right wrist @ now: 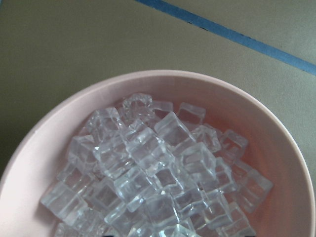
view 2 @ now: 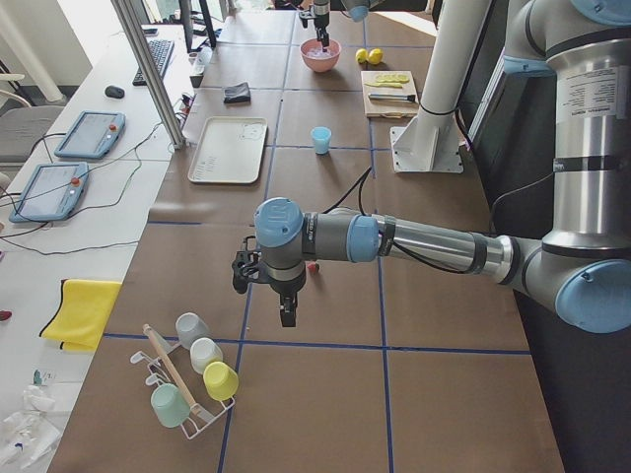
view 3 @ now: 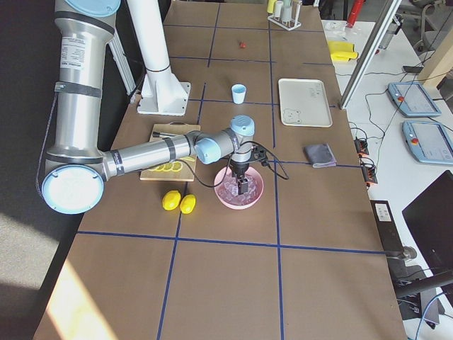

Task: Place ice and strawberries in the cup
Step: 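Lower the right gripper into the bowl and grasp ice cubes again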

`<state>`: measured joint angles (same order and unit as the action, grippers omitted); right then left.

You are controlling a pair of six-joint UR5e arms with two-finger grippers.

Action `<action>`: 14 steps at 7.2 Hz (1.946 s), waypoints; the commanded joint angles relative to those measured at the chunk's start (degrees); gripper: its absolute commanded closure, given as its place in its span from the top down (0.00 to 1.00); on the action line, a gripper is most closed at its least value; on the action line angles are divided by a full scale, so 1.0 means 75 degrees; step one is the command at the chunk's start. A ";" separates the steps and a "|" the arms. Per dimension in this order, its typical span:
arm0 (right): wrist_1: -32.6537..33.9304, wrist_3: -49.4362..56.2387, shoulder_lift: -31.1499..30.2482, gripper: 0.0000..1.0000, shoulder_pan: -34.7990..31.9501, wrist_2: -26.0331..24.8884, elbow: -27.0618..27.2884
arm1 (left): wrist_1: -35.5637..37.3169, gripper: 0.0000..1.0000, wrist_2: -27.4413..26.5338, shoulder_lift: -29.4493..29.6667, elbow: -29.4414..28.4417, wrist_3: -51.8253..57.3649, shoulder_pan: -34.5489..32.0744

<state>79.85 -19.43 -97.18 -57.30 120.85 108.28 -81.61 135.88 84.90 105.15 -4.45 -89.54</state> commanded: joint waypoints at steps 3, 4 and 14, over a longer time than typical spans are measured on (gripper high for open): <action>0.0017 0.0012 0.0008 0.65 0.0000 0.0012 -0.0104 | 0.0007 1.00 -0.0012 0.0000 0.0066 -0.0028 0.0009; 0.0005 0.0012 0.0020 0.63 0.0000 0.0012 -0.0128 | 0.0018 1.00 -0.0012 -0.0011 0.0066 -0.0028 -0.0002; 0.0005 0.0012 -0.0050 0.08 -0.0198 0.0363 -0.0011 | 0.0077 1.00 0.0000 -0.0023 0.0289 -0.0133 0.0009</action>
<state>79.86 -19.34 -97.53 -58.18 123.10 107.93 -81.07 135.85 84.73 107.29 -5.44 -89.48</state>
